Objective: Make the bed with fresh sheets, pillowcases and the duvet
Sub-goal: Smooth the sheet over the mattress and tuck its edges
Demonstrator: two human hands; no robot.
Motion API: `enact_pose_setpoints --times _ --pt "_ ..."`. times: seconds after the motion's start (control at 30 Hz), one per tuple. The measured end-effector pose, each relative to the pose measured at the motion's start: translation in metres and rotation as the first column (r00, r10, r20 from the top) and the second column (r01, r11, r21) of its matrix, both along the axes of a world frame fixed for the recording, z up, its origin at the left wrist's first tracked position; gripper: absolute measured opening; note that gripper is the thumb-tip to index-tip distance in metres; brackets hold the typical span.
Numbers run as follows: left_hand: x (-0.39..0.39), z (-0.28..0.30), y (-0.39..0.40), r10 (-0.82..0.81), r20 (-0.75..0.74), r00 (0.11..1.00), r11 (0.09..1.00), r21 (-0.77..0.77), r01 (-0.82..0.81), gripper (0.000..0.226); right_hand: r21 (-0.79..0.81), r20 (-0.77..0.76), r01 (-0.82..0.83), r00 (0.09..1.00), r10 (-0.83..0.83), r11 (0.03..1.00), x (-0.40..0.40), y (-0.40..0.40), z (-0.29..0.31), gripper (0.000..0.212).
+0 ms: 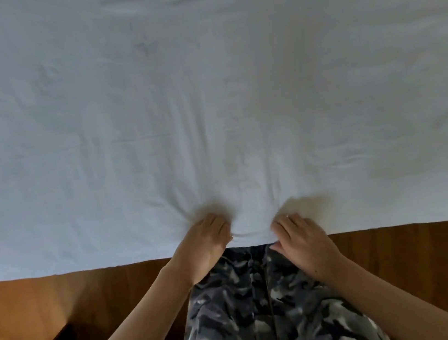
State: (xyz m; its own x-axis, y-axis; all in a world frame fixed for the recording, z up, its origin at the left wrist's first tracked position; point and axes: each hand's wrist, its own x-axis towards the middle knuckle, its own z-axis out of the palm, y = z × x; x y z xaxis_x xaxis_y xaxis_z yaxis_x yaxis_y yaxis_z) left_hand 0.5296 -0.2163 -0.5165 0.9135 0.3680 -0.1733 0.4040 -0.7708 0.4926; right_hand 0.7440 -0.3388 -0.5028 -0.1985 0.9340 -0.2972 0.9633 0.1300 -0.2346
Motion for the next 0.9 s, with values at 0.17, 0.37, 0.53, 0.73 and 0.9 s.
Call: enact_pose_setpoints --times 0.17,0.37,0.53,0.73,0.9 --pt "-0.004 0.021 -0.003 -0.008 -0.048 0.999 0.997 -0.081 0.004 0.015 0.014 -0.043 -0.053 0.998 0.053 0.999 -0.002 0.01 -0.006 0.054" --pt "-0.005 0.038 -0.004 -0.014 -0.065 0.998 0.993 -0.119 0.006 0.017 -0.014 -0.003 -0.128 0.992 0.128 0.992 -0.012 0.023 0.001 0.031" --pt "-0.005 0.044 -0.007 -0.024 -0.11 0.994 0.995 -0.104 0.012 0.016 -0.123 -0.159 -0.269 0.956 0.248 0.955 -0.012 0.03 0.004 0.029" --pt "0.003 0.021 -0.016 -0.129 -0.351 0.927 0.989 -0.114 0.095 0.029 -0.36 -0.217 -0.301 0.948 0.234 0.883 -0.018 0.031 0.002 0.016" --pt "0.03 0.027 -0.02 -0.21 -0.652 0.729 0.975 -0.082 0.208 0.02 -0.375 -0.102 -0.326 0.945 0.311 0.868 -0.027 0.023 -0.001 0.023"
